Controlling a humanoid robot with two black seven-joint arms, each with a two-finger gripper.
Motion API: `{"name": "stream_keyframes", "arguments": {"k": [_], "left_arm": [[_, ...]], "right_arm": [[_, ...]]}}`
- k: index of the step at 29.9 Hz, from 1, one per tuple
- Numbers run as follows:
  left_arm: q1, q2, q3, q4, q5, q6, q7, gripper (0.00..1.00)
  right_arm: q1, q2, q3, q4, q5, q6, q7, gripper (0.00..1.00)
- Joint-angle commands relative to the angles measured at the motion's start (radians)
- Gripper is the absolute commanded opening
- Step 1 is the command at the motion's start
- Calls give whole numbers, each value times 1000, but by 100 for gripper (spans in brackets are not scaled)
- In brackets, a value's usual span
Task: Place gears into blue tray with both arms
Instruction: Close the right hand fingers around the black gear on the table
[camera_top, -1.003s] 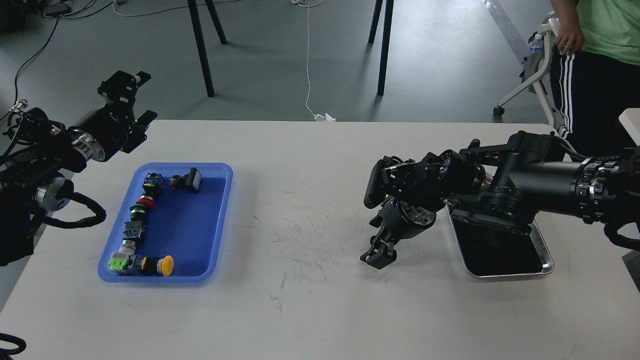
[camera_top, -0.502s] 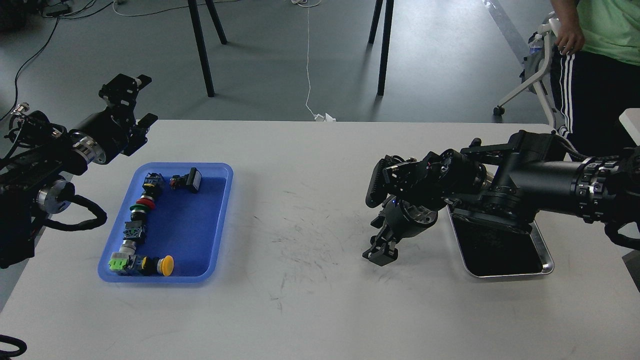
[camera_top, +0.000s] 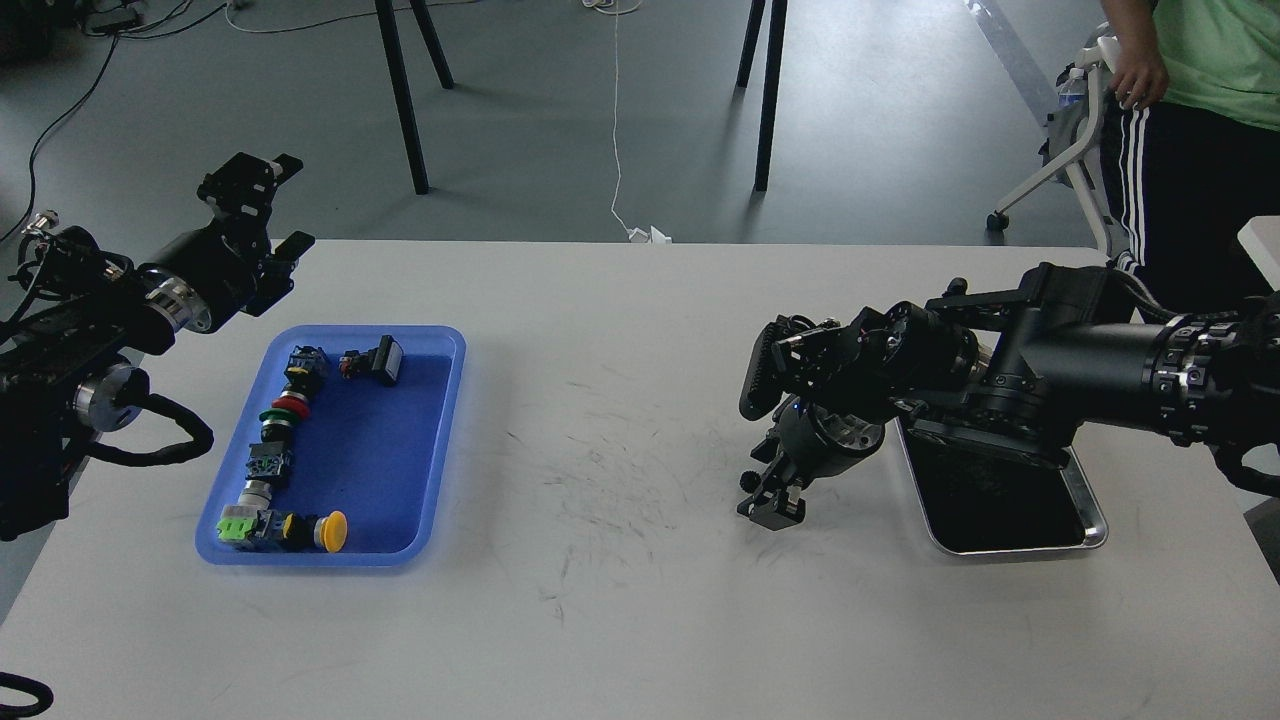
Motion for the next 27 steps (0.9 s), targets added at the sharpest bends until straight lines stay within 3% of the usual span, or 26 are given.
{"name": "stream_keyframes", "arguments": {"k": [1,27], "left_arm": [[0,0,1,1,1,-1,0,98],[12,-3,1,1,1,4,0,98]], "right_arm": [[5,0,0,0,0,2,0,57],[9,9,-4,6,-1,8,0,39]]}}
